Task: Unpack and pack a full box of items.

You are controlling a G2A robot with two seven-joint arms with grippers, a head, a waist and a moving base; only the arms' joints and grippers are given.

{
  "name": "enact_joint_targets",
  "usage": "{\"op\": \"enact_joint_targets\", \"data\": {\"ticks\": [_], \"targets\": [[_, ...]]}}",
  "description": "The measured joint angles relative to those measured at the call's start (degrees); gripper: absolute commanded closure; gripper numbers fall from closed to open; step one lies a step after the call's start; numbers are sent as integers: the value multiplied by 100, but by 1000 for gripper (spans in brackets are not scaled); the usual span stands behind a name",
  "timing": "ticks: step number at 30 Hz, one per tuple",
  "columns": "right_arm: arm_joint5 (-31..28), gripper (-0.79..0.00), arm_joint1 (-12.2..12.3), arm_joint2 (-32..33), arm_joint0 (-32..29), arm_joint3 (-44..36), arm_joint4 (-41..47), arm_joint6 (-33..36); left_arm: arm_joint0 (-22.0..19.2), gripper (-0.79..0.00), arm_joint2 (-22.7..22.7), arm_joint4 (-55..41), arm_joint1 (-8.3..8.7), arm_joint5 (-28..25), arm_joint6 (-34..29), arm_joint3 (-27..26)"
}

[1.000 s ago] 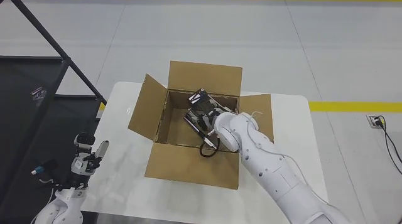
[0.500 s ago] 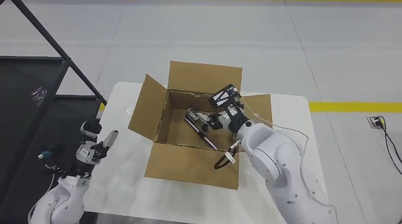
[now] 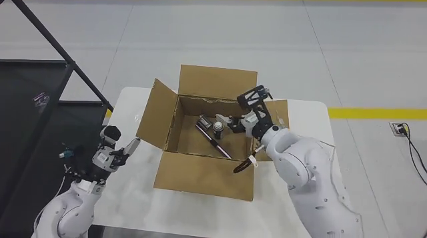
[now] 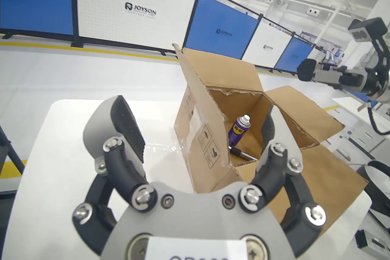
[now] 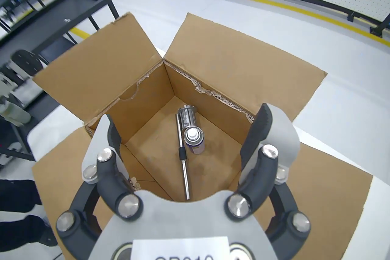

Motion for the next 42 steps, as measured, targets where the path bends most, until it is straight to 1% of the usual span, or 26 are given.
{"op": "enact_joint_targets", "data": {"ticks": [4, 6, 8, 11, 15, 19, 25, 29, 32, 37, 42], "targets": [[-123, -785, 87, 725, -304, -263, 774, 21, -186, -785, 200, -150, 22, -175, -705, -128], [-156, -785, 125, 1074, -471, -371, 1168, 51, -266, -785, 279, -231, 31, -243, -960, -153], [-162, -785, 174, 1483, -655, -450, 1629, 199, -343, -785, 367, -323, 39, -338, -1185, -188], [-24, -785, 248, 2015, -842, -487, 1990, 495, -477, -785, 494, -463, 49, -485, -1445, -201], [206, -785, 334, 2483, -908, -307, 2331, 1012, -636, -785, 668, -462, 57, -579, -1678, -240], [247, -785, 408, 2717, -742, 234, 2949, 1550, -794, -785, 912, -404, 54, -644, -1859, -249], [91, -785, 497, 2556, -273, 1192, 3312, 2093, -1076, -785, 1343, -484, 28, -636, -2136, -90], [-125, -785, 537, 2381, 26, 1625, 3554, 2305, -1265, -785, 1577, -707, 10, -616, -2319, 89], [-451, -785, 564, 2296, 155, 1722, 3923, 2431, -1378, -785, 1699, -778, -2, -538, -2380, 213], [-946, -785, 600, 2133, 256, 1591, 4731, 2666, -1512, -785, 1848, -809, -28, -268, -2352, 373], [-1130, -785, 601, 1743, 437, 1550, 5304, 2794, -1580, -785, 1955, -855, -54, 66, -2308, 462]]}}
